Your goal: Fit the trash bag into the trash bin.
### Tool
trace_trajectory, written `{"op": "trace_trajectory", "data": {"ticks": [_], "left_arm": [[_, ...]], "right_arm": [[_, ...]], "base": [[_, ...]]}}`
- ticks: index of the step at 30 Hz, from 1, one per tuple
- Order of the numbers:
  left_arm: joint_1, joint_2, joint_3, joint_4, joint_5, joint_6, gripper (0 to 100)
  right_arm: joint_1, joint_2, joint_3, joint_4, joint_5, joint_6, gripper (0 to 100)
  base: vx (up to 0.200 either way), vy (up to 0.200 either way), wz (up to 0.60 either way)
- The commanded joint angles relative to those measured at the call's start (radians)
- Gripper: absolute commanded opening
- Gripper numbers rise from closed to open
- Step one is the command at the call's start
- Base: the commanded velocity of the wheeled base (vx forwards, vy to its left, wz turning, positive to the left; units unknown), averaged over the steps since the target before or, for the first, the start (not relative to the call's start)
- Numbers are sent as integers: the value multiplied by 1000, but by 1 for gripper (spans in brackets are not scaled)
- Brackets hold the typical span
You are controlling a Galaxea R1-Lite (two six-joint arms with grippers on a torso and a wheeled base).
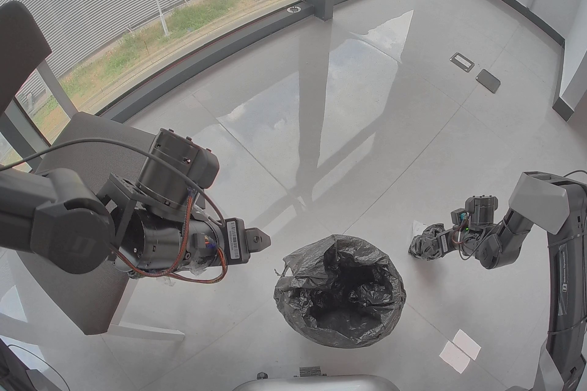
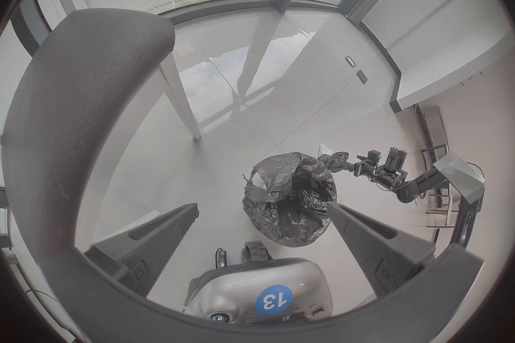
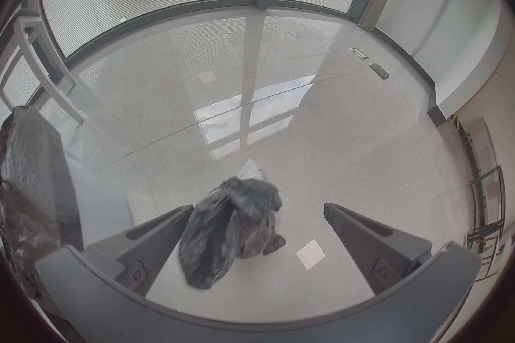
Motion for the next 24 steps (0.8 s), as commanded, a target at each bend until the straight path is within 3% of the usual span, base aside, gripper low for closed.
{"op": "trace_trajectory", "data": {"ticks": [1, 8, 17, 24], "left_arm": [[-4, -6, 42, 0, 15, -4, 100], [-9, -41, 104, -3, 30, -12, 100], [-1, -54, 125, -3, 34, -21, 100], [12, -67, 134, -3, 36, -21, 100]], "right_arm": [[-9, 73, -163, 61, -1, 8, 100], [20, 148, -297, 87, -5, 62, 100], [34, 159, -381, 303, -74, 65, 100], [34, 159, -393, 331, -74, 65, 100]], "base": [[0, 0, 0], [0, 0, 0], [0, 0, 0], [0, 0, 0]]}}
